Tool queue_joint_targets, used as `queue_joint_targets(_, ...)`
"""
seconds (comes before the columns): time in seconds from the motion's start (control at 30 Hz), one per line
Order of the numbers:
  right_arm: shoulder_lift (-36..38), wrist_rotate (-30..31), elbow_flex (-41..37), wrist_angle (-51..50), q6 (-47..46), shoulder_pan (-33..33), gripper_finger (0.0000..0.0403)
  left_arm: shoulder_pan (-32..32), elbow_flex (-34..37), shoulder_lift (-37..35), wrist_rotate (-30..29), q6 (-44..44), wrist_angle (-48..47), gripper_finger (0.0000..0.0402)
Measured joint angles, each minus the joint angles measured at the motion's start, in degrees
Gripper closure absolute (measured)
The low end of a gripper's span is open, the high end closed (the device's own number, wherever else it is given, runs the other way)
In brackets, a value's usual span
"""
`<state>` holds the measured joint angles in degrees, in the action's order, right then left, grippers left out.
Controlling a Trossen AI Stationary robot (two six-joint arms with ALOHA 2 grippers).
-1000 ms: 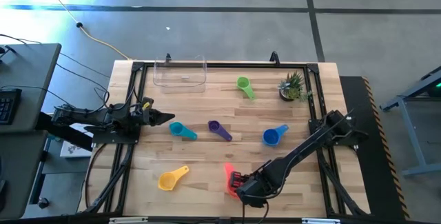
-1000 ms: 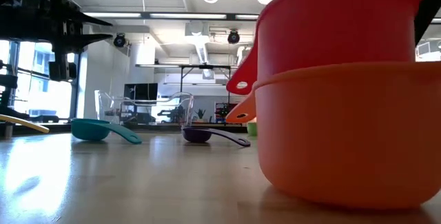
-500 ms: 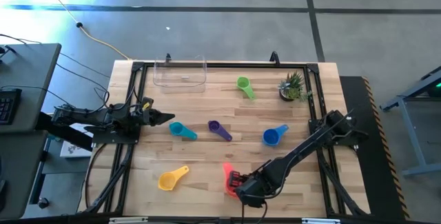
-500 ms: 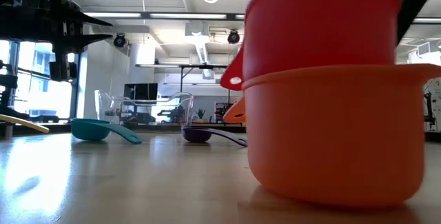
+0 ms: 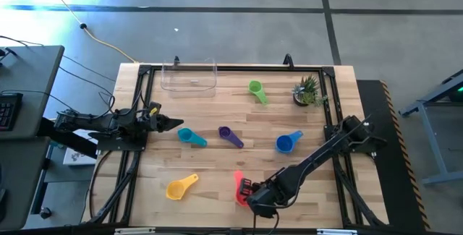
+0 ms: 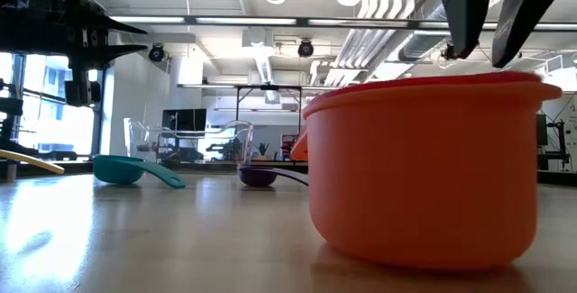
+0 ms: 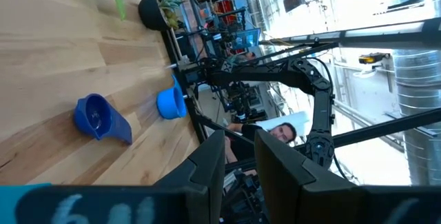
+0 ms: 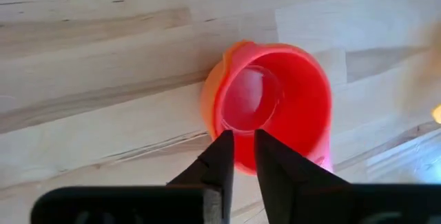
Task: Nest measuring cups in basket
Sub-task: Stack the red measuring cup on the orange measuring cup, then stack the blue measuring cup on the red measuring cup
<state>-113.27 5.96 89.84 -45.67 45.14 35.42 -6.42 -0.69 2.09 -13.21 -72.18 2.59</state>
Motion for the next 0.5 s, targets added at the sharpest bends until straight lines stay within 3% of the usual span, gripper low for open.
queue_joint_targets(0.23,0.02,5.54,0.0,-0.4,-5.99,0.11,0.035,0.0,0.0,0.0,0.0,-0.15,0.0,0.033)
queue_joint_targets(0.5,0.04,13.32,0.0,-5.04,-26.31,-0.54,0.035,0.0,0.0,0.0,0.52,3.58,-0.01,0.033)
